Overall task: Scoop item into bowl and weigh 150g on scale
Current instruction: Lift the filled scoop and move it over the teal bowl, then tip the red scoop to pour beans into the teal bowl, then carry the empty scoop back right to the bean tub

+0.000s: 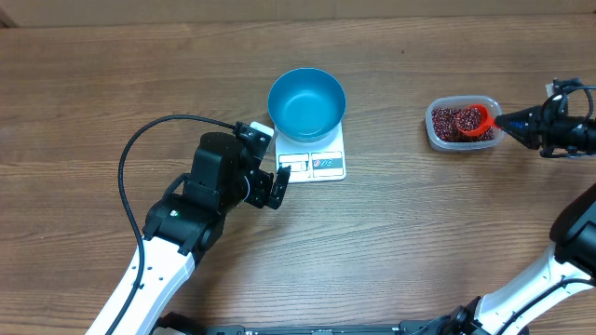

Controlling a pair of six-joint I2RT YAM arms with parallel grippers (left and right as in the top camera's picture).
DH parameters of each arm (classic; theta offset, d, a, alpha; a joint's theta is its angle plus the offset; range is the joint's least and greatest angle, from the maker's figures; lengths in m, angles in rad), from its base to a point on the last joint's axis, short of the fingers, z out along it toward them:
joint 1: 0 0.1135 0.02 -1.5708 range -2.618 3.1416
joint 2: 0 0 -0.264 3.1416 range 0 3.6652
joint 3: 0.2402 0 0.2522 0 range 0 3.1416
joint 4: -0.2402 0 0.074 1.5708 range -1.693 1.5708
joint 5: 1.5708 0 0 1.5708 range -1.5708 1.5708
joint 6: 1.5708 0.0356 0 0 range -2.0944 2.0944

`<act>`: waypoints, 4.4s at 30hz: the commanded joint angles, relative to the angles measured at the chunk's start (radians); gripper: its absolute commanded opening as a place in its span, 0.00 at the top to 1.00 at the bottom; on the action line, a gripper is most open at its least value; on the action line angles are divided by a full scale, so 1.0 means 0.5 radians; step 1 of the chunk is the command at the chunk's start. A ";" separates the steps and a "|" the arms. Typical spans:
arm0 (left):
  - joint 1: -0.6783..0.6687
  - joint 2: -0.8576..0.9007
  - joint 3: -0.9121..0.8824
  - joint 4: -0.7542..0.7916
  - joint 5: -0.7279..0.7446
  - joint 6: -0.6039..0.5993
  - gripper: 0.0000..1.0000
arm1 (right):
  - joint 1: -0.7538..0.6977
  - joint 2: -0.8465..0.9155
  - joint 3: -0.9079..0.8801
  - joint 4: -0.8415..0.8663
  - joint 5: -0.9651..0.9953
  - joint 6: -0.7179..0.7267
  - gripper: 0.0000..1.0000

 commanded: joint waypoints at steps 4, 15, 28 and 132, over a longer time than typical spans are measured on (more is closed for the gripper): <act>0.007 0.008 -0.012 0.001 0.014 -0.021 0.00 | 0.040 0.006 -0.010 -0.102 -0.447 -0.249 0.96; 0.007 0.008 -0.012 0.001 0.014 -0.021 0.01 | 0.300 0.006 -0.010 -0.118 -0.759 -0.248 0.96; 0.007 0.008 -0.012 0.001 0.014 -0.021 0.00 | 0.906 0.006 -0.010 0.359 -0.761 0.134 0.96; 0.008 0.008 -0.012 0.001 0.013 -0.021 0.01 | 0.752 -0.591 -0.599 1.141 1.971 0.589 0.96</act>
